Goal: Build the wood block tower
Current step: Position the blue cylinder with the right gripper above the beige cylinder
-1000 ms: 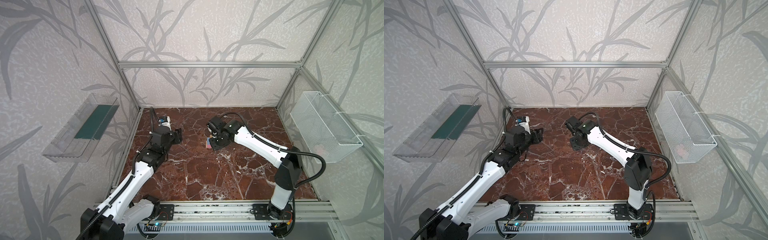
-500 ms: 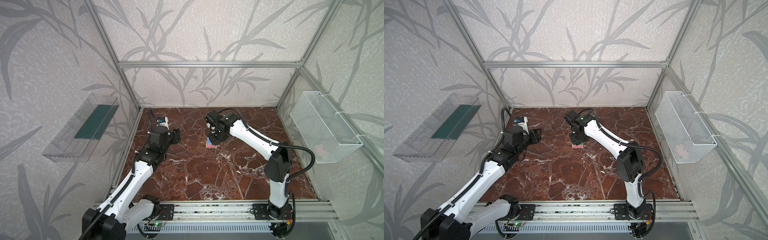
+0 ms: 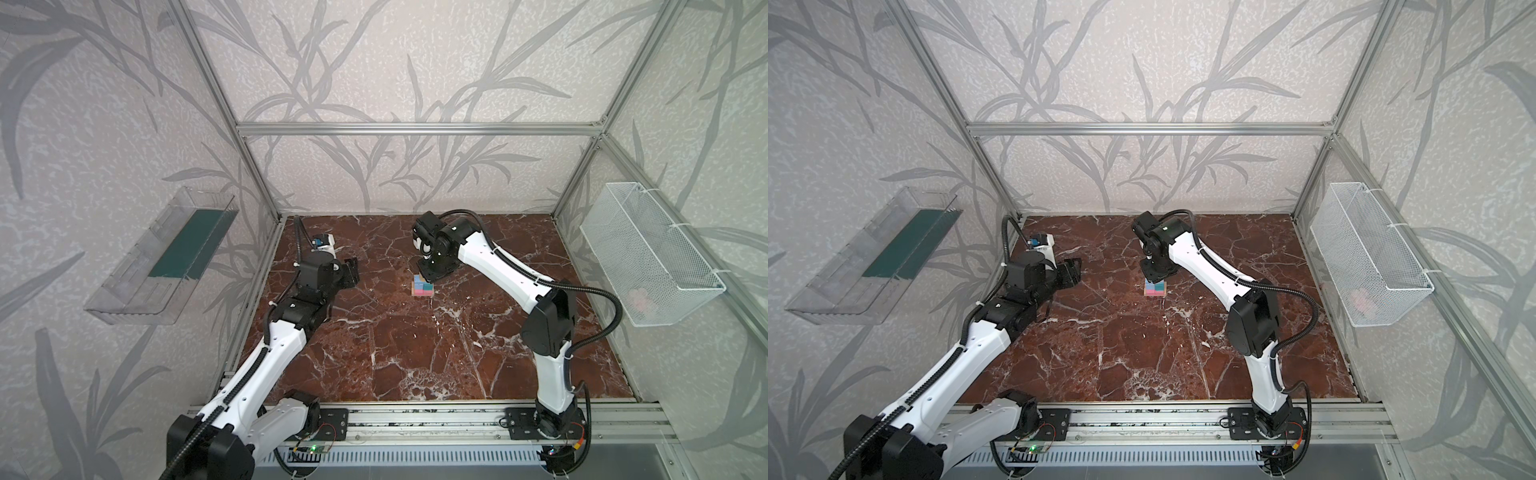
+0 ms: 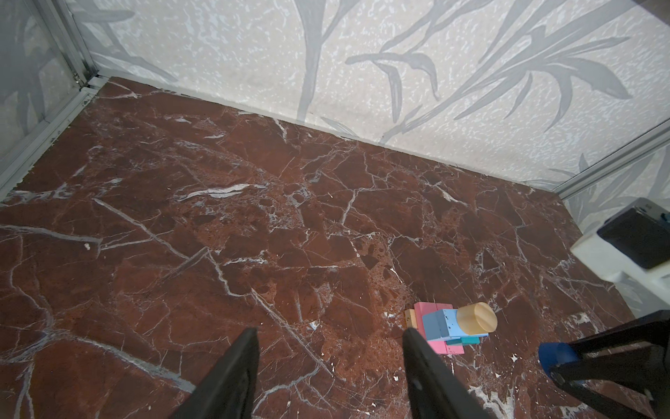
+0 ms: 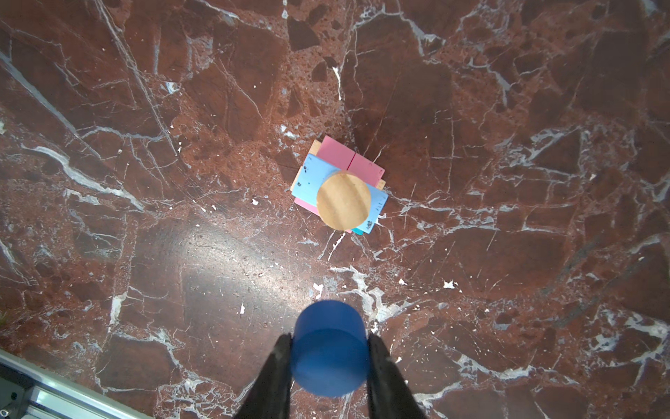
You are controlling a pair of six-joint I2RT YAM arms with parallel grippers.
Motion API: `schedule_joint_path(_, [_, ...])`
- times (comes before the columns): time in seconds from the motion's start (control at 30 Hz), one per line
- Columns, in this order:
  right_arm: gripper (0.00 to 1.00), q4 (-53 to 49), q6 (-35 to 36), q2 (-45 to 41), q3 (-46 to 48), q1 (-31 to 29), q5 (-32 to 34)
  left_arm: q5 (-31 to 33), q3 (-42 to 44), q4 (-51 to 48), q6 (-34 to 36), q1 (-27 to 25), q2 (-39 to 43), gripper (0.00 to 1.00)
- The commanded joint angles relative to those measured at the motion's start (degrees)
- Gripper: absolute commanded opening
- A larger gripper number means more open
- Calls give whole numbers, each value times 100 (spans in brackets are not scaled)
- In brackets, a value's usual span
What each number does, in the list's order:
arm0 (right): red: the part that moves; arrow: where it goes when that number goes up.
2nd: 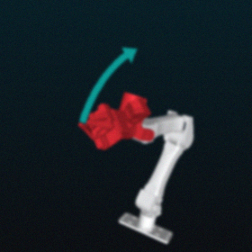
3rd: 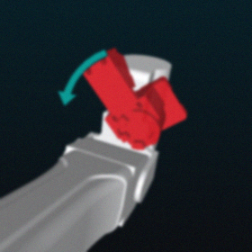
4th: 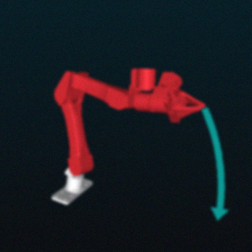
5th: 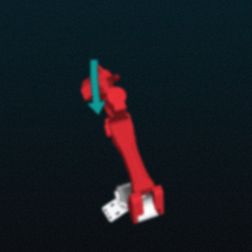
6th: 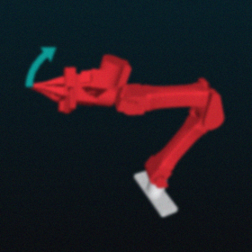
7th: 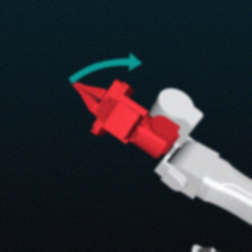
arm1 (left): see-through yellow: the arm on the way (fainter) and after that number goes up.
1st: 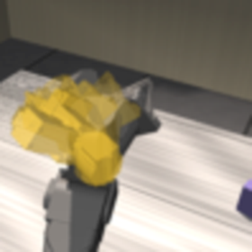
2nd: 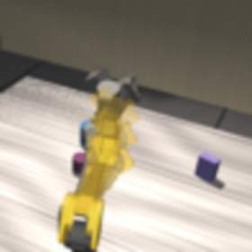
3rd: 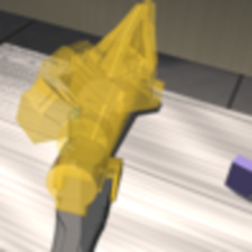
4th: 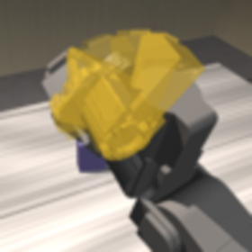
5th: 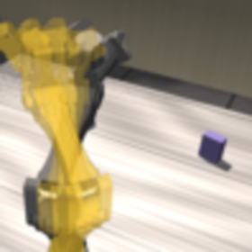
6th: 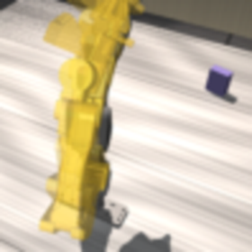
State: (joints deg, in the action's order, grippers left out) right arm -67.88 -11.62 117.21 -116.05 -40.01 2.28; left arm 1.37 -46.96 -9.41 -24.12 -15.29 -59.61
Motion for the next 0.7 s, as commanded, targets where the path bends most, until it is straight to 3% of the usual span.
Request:
schedule_joint_path(0.0, [18,-285,146,130,-326,31,-62,-45,55,4,-49,57,-15,62])
schedule_joint_path(0.67, [17,-1061,391,1145,-1925,84,-15,-153,90,21,-92,184,-90,62])
